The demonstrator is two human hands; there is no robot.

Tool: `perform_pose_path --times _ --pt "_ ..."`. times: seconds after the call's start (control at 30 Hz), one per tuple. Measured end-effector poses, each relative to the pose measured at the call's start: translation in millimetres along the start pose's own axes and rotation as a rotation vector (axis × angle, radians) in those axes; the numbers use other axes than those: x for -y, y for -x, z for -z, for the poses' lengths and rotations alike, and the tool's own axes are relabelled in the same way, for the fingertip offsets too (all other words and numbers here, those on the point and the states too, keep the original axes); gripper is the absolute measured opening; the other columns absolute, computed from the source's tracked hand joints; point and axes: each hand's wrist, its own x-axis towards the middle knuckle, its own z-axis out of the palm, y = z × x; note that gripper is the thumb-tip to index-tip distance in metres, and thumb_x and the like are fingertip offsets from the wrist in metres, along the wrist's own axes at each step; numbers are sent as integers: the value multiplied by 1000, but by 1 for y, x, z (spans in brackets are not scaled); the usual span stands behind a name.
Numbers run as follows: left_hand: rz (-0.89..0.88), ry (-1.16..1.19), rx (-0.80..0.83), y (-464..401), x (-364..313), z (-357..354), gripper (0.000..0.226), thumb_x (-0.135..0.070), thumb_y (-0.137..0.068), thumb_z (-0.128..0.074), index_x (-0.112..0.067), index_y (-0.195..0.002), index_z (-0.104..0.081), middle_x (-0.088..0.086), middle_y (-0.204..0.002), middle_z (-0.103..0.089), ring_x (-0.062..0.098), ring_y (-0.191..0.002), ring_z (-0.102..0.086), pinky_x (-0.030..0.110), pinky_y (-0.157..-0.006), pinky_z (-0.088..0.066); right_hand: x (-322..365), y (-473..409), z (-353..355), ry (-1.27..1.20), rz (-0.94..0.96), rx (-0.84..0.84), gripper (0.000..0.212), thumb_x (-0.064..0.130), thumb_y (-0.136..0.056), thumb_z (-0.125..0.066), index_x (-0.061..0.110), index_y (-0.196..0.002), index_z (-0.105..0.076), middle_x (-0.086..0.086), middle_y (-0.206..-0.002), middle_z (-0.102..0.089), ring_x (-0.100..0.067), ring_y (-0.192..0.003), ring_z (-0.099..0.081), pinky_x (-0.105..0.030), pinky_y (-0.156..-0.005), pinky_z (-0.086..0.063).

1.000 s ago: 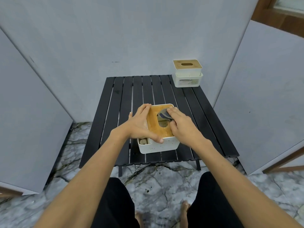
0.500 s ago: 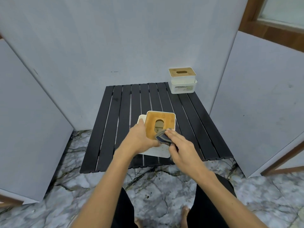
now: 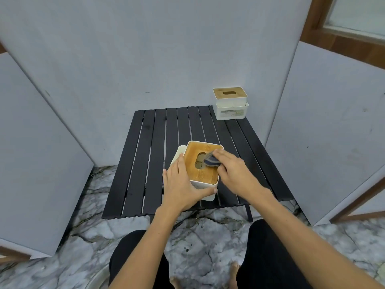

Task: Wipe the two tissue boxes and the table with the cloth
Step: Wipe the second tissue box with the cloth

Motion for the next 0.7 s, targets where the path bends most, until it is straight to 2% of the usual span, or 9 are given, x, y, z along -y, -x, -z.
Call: perform_pose_path --times 0.13,0.27,0.37,0.47,0.6,0.7 --pt "-21 -2 71 -7 11 9 146 -96 -48 -60 -22 -160 -2 -3 -158 -26 23 -147 -20 59 -119 -16 -8 -31 8 47 -10 61 47 6 -99 -45 9 -146 -43 -6 -152 -41 -19 -142 -34 -27 -118 -22" --pt "-13 15 139 -10 25 19 140 -93 -54 -62 -25 -160 0 -5 -157 -27 17 -148 -14 67 -119 -6 -8 -40 14 48 -66 83 47 9 -101 -44 10 -147 -40 -5 -153 -40 -18 -141 -35 -28 -117 -25" --pt "6 -66 91 -6 12 24 143 -100 -53 -52 -21 -160 -1 -2 -162 -20 21 -151 -12 68 -119 -6 -8 -35 9 58 -85 86 47 9 -101 -43 11 -148 -40 -5 -153 -39 -19 -142 -34 -30 -118 -25" --pt "83 -126 83 1 -19 16 144 -102 -54 -47 -15 -159 0 4 -165 -15 26 -152 -13 70 -117 -6 -7 -27 3 44 -84 47 47 7 -99 -44 10 -147 -42 -7 -152 -41 -19 -141 -35 -25 -116 -22" --pt "151 -201 131 2 -36 4 137 -88 -62 -63 -12 -157 0 8 -164 -11 27 -152 -11 70 -117 -7 -4 -12 0 45 -76 26 48 6 -99 -44 9 -147 -42 -9 -152 -40 -20 -141 -34 -25 -117 -21" --pt "139 -164 230 -8 -25 17 135 -73 -63 -75 -16 -158 1 1 -164 -9 23 -152 -6 70 -118 -2 -2 8 -4 94 -33 8 49 4 -99 -42 4 -148 -37 -11 -155 -34 -20 -144 -28 -16 -113 -12"
